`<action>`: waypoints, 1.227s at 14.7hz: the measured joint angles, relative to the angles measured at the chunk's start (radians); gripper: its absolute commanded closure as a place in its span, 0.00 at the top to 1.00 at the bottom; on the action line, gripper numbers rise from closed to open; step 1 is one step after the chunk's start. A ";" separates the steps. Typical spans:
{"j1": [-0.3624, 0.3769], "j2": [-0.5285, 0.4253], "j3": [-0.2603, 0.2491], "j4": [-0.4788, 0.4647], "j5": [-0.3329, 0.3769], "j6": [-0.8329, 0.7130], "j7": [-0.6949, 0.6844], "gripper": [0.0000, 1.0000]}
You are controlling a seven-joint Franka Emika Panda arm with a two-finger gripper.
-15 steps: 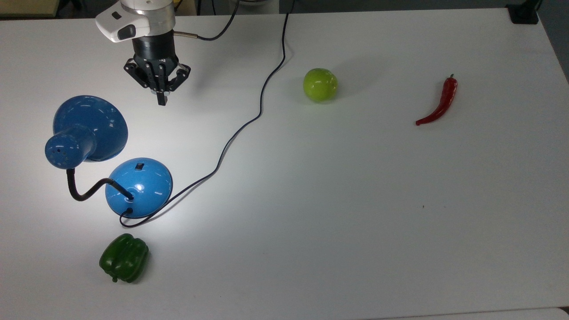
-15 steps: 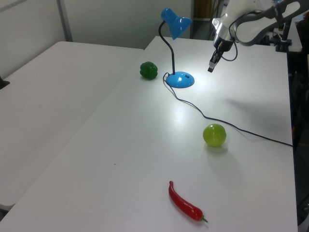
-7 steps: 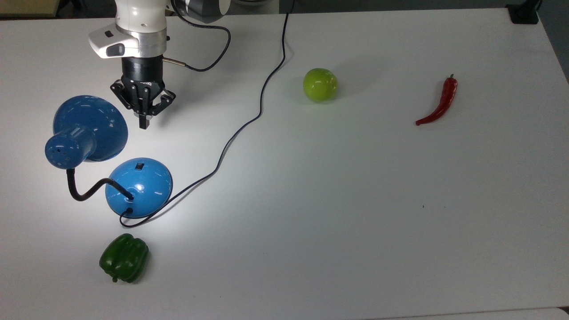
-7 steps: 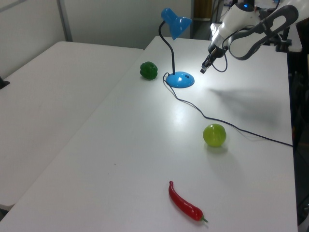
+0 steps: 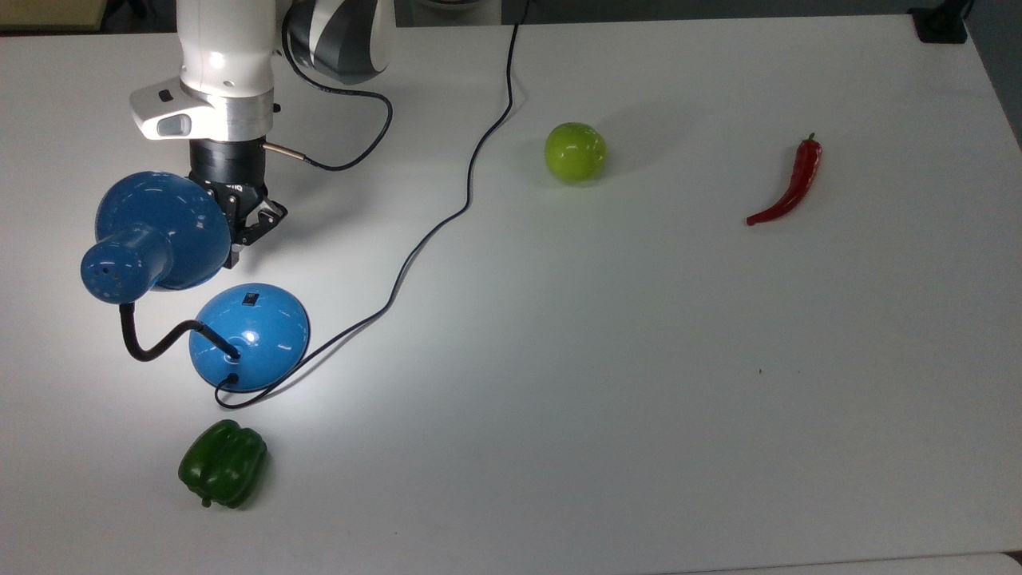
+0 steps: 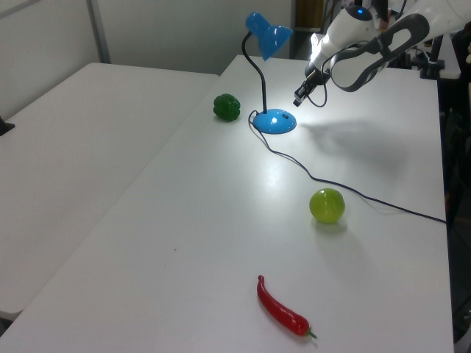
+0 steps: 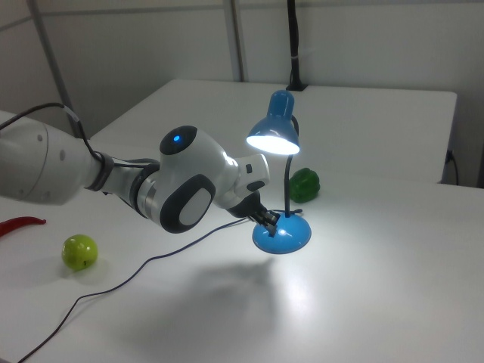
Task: Turn off lamp
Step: 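Press down on the lamp base switch with the closed gripper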
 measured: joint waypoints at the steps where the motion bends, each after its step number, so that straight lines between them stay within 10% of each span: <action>1: 0.000 0.011 0.000 0.012 0.000 0.000 0.004 0.00; 18: -0.003 0.087 0.027 0.059 0.001 0.021 0.009 0.00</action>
